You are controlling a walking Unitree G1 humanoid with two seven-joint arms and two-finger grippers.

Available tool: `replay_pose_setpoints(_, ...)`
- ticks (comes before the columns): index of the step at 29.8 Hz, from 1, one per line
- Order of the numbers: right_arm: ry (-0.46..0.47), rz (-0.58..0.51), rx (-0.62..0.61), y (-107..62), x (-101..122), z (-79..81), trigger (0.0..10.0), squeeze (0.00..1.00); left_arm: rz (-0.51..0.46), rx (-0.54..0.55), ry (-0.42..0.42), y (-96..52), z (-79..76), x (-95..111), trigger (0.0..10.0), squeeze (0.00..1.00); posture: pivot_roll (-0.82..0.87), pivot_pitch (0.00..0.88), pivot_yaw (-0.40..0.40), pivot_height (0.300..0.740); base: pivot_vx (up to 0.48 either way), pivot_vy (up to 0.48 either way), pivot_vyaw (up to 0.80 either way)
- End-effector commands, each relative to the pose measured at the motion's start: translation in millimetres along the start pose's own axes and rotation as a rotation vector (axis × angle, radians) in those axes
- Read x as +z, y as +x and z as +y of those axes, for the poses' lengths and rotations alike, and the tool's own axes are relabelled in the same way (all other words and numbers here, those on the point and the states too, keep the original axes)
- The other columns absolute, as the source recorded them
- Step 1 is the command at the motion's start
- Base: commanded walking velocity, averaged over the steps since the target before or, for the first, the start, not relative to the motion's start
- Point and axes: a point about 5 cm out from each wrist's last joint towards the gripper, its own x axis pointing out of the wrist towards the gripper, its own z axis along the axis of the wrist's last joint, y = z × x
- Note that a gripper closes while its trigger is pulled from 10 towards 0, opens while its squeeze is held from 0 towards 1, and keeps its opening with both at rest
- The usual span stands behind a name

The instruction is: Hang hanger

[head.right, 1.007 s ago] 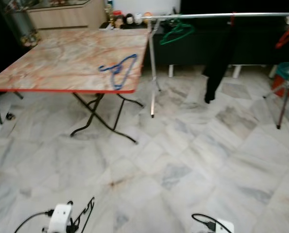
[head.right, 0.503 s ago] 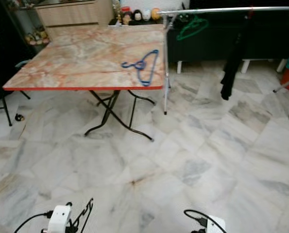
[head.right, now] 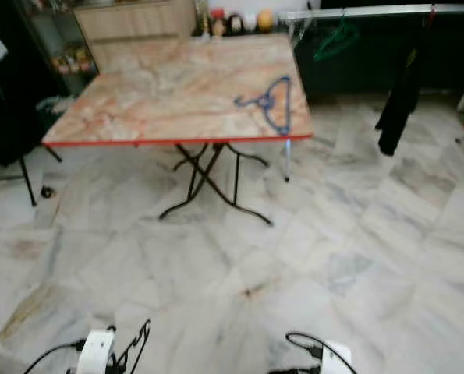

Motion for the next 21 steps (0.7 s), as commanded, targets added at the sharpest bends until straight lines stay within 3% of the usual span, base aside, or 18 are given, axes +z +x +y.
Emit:
replay_pose_setpoints(1, 0.005, -0.006, 0.01, 0.3, 0.4, 5.5, 10.0, 0.0, 0.026, 0.008, 0.021, -1.5, 2.9, -5.8, 10.0, 0.0, 0.0, 0.006, 0.067, 0.74, 0.0, 0.48, 0.0)
replay_pose_setpoints(21, 0.006, -0.007, 0.005, -0.5, -2.0, 3.7, 10.0, 0.0, 0.027, 0.007, 0.02, -1.9, 3.5, -6.9, 10.0, 0.0, 0.01, 0.005, 0.068, 0.74, 0.0, 0.467, 0.0)
